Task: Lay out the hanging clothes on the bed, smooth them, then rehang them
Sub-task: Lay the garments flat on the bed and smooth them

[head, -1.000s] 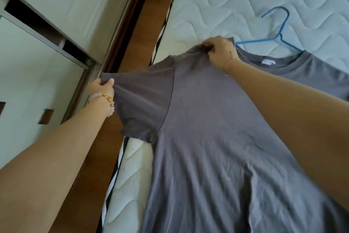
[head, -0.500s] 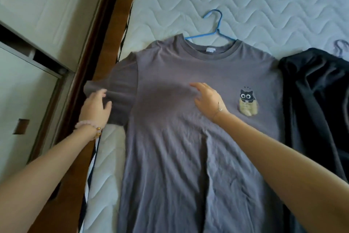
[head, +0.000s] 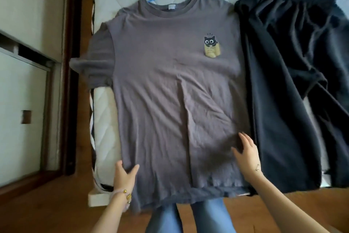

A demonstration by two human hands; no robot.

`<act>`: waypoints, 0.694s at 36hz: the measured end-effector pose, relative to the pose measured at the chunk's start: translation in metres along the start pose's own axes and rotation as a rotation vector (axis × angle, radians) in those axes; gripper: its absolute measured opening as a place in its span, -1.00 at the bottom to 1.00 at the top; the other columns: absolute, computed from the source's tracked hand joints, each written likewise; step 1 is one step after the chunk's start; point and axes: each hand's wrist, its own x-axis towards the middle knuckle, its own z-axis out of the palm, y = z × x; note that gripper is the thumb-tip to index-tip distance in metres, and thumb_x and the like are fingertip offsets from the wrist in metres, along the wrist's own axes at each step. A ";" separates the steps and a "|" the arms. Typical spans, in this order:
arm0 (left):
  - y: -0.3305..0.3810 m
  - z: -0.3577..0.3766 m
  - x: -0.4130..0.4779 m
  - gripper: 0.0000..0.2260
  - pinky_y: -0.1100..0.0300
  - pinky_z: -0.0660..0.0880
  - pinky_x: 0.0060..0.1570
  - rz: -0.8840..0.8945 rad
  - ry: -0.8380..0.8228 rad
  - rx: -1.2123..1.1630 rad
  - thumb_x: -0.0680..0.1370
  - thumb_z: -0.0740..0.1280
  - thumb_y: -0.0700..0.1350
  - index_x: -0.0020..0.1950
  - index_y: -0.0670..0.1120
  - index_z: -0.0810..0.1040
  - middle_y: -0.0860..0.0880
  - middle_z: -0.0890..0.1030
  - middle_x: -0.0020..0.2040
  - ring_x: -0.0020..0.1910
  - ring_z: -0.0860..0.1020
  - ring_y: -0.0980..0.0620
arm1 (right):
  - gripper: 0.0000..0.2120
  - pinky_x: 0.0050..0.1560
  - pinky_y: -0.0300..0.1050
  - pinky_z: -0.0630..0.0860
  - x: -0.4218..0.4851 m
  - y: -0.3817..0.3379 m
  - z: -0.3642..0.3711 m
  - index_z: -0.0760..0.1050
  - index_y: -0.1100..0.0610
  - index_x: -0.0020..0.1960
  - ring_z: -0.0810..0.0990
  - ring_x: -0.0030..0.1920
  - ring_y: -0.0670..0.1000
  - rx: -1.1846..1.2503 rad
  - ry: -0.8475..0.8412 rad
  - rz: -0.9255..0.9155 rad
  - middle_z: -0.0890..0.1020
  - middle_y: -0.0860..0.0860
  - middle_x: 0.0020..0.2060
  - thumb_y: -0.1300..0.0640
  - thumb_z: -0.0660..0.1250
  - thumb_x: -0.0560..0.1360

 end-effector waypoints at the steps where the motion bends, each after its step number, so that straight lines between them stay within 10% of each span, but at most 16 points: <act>1: -0.009 0.004 -0.007 -0.52 -0.03 0.37 0.27 -0.019 -0.012 0.020 0.54 0.34 -0.14 0.37 -0.30 0.30 -0.27 0.46 0.32 0.28 0.45 -0.24 | -0.43 0.43 -0.03 0.17 -0.008 0.007 0.001 0.30 0.26 0.42 0.29 0.42 0.18 0.005 0.020 0.044 0.34 0.17 0.42 0.29 0.37 0.45; 18: -0.050 -0.051 0.023 -0.65 -0.07 0.39 0.23 0.232 0.076 0.390 0.61 0.21 -0.08 0.32 -0.26 0.42 -0.29 0.49 0.29 0.26 0.45 -0.29 | -0.28 0.47 -0.06 0.14 -0.067 0.041 0.036 0.11 0.13 0.52 0.10 0.51 0.06 -0.176 -0.063 -0.039 0.12 0.04 0.52 0.20 0.38 0.46; 22: -0.061 -0.048 0.005 -0.80 -0.05 0.51 -0.06 0.685 0.318 0.617 0.44 0.40 -0.24 0.03 -0.25 0.51 -0.27 0.55 -0.01 -0.03 0.54 -0.28 | -0.26 0.43 -0.04 0.22 -0.087 0.056 0.033 0.14 0.11 0.51 0.16 0.50 0.08 -0.245 -0.068 -0.117 0.17 0.03 0.51 0.22 0.40 0.41; 25: -0.079 -0.033 -0.007 -0.70 0.04 0.55 -0.17 0.969 0.172 0.854 0.36 0.51 -0.11 0.02 -0.19 0.57 -0.16 0.58 -0.05 -0.13 0.60 -0.18 | -0.25 0.40 -0.03 0.26 -0.096 0.066 0.031 0.18 0.16 0.49 0.21 0.48 0.11 -0.319 -0.073 -0.193 0.22 0.06 0.49 0.26 0.40 0.37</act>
